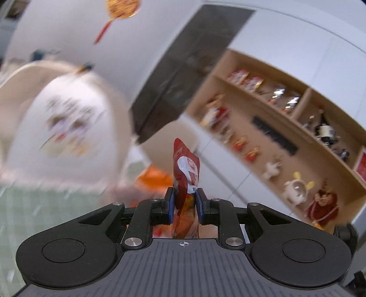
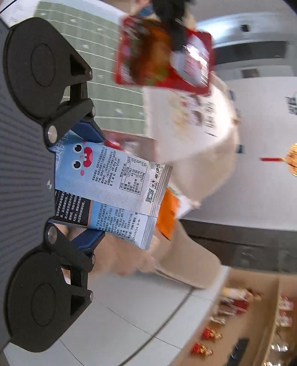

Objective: Organize snacks
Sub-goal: 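Carry both packets to the pink box and release them inside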

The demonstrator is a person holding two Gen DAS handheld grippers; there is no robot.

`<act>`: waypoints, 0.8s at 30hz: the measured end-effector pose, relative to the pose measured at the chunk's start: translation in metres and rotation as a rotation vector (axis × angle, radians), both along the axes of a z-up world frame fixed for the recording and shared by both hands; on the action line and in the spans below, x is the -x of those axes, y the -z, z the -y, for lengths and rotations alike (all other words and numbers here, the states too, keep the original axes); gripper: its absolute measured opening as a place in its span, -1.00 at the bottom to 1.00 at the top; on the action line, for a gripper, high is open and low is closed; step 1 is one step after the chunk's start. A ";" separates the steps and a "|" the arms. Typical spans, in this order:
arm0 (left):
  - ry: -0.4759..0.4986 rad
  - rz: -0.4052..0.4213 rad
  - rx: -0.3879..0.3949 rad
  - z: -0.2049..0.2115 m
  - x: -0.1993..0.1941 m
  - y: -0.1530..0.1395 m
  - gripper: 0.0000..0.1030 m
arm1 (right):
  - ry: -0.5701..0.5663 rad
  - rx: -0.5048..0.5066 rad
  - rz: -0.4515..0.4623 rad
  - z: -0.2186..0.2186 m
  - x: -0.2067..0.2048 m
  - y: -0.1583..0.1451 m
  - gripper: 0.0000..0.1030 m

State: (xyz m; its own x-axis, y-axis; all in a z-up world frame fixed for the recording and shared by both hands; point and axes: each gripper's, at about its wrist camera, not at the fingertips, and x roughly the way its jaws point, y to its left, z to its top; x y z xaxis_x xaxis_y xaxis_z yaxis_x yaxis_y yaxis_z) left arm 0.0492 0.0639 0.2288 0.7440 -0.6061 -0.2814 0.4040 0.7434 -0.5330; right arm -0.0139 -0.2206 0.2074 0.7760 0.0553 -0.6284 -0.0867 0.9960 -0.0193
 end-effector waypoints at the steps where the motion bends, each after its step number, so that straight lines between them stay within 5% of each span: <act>1: 0.010 0.008 0.005 0.011 -0.016 -0.006 -0.54 | 0.018 0.003 0.008 0.004 0.000 -0.001 0.59; 5: 0.082 -0.162 0.128 0.042 -0.093 0.019 -0.52 | 0.050 -0.008 0.021 0.016 0.002 0.002 0.60; 8: 0.046 -0.230 0.044 0.058 -0.117 0.046 -0.52 | 0.076 0.008 0.015 0.026 0.003 0.005 0.60; 17: -0.059 -0.111 -0.112 0.017 -0.056 0.051 -0.52 | -0.015 -0.093 0.002 0.044 -0.077 -0.031 0.62; 21: -0.140 -0.154 -0.097 -0.013 -0.036 0.056 -0.52 | -0.123 -0.121 -0.085 0.018 -0.146 -0.035 0.75; 24: -0.191 -0.219 -0.097 -0.022 -0.026 0.071 -0.52 | -0.104 -0.213 -0.188 0.007 -0.189 -0.012 0.75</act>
